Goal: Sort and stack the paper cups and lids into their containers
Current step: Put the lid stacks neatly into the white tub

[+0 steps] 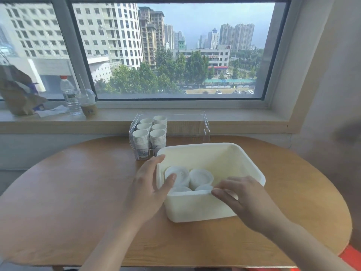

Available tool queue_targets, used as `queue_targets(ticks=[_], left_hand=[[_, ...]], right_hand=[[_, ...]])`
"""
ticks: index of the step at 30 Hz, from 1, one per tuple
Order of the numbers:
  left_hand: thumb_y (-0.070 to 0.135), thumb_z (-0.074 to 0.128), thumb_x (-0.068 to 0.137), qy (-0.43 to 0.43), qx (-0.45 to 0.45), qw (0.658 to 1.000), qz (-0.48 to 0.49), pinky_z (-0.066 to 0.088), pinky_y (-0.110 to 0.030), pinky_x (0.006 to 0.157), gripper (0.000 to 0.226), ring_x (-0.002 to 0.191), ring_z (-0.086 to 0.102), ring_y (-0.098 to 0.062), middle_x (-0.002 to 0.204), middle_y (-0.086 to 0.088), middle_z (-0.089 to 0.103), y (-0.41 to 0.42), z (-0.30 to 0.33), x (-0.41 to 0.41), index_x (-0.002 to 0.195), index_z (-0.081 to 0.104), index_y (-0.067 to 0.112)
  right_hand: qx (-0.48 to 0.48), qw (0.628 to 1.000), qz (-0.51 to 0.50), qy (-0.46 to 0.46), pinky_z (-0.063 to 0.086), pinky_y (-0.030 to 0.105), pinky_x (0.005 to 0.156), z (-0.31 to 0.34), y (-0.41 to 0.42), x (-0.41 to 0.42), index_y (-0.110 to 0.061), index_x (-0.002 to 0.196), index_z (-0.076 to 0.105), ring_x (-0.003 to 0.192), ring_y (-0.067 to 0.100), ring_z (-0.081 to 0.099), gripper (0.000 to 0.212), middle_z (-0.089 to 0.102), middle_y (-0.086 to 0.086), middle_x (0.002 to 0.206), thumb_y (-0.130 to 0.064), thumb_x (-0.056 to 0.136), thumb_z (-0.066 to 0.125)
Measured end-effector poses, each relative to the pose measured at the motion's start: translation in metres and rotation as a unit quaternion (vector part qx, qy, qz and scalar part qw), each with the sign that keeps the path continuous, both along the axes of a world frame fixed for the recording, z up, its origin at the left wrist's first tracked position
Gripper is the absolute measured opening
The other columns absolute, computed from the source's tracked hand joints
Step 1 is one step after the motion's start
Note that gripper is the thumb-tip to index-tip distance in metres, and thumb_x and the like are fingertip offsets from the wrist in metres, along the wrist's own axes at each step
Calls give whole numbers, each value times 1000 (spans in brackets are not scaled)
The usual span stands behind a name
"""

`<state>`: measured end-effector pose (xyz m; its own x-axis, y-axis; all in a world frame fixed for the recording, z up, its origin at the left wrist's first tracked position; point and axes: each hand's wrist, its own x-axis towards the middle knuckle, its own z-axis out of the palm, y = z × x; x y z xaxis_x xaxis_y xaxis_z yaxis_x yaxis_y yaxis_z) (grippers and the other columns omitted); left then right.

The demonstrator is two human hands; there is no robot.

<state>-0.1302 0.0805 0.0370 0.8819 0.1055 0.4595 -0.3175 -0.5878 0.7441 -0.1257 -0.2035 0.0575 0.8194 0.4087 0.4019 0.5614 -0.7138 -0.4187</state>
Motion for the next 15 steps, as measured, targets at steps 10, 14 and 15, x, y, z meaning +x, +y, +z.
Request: queue_targets(ticks=[10,14,15], left_hand=[[80,62,79,-9,113,993,-20,45,-29,111,54,133,50,11,144,33,54,-35,-2,4,116,74,42],[89,53,76,10,160,986,-34,44,-26,105,59,126,41,26,143,39,49,-63,5,27,112,73,46],[91,52,74,17,167,985,-42,43,-26,104,62,127,42,24,143,39,49,-69,7,34,112,73,47]], right_hand=[[20,999,-39,-8,29,17,69,0,-48,14,-55,76,60,91,1,58,33,64,-34,91,-72,94,40],[37,996,-75,-23,33,18,79,-4,-74,24,-44,81,70,87,3,58,41,65,-22,73,-70,95,41],[32,995,-85,-32,35,21,81,-6,-79,26,-41,84,72,82,6,59,43,65,-21,73,-68,96,41]])
